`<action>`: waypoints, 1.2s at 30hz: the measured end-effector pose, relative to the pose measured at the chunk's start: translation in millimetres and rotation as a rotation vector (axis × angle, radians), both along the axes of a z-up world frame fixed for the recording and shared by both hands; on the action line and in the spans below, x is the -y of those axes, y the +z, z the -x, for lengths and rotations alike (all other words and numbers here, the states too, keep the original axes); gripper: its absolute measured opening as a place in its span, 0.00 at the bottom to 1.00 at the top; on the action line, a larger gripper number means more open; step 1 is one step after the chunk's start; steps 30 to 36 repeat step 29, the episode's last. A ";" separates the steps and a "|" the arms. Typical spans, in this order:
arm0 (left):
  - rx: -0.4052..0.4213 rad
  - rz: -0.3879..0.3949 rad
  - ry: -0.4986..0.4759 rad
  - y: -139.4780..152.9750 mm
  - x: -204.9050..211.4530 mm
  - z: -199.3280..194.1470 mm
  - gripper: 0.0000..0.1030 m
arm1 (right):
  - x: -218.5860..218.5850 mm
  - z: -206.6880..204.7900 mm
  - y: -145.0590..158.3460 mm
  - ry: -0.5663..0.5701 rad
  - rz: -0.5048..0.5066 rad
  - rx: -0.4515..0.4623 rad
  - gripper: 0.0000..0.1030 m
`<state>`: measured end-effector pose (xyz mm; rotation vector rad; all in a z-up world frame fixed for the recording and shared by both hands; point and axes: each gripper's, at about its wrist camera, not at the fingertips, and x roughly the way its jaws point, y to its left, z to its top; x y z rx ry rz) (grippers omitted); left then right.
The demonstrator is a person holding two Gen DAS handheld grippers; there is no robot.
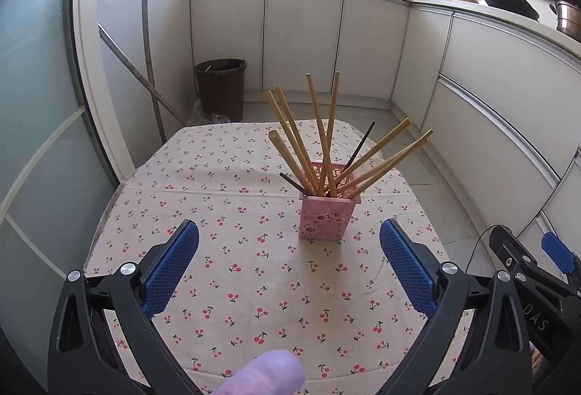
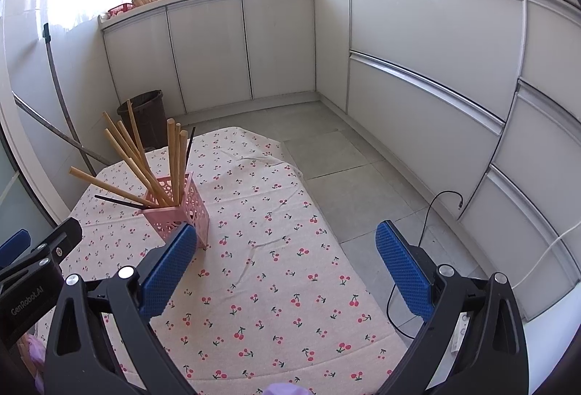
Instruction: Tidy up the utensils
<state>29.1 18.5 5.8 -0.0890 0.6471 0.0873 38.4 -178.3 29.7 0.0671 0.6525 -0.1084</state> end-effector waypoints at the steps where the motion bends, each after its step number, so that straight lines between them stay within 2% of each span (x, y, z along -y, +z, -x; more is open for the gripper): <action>1: -0.002 0.000 -0.002 0.0 0.0 -0.3 0.93 | -0.3 -0.2 -0.3 0.002 -0.001 -0.002 0.93; 8: 0.006 0.010 -0.016 0.2 -0.6 0.8 0.92 | -1.5 -1.8 -3.4 0.007 -0.003 -0.017 0.93; 18: 0.025 -0.022 -0.064 -0.3 7.5 3.1 0.73 | -2.2 -2.2 -5.2 0.000 0.001 -0.023 0.93; 20: 0.018 -0.025 -0.076 -0.4 7.8 2.0 0.79 | -2.1 -2.4 -5.5 -0.001 0.002 -0.024 0.93; 21: 0.016 -0.032 -0.069 -0.1 8.0 1.4 0.88 | -2.1 -2.4 -5.7 -0.002 0.002 -0.024 0.93; 23: 0.017 -0.051 -0.044 0.3 8.0 1.9 0.92 | -2.0 -2.2 -5.5 -0.004 0.004 -0.021 0.93; 36: 0.017 -0.035 -0.021 2.1 2.6 1.8 0.93 | -0.4 -1.7 -5.1 -0.013 0.002 -0.016 0.93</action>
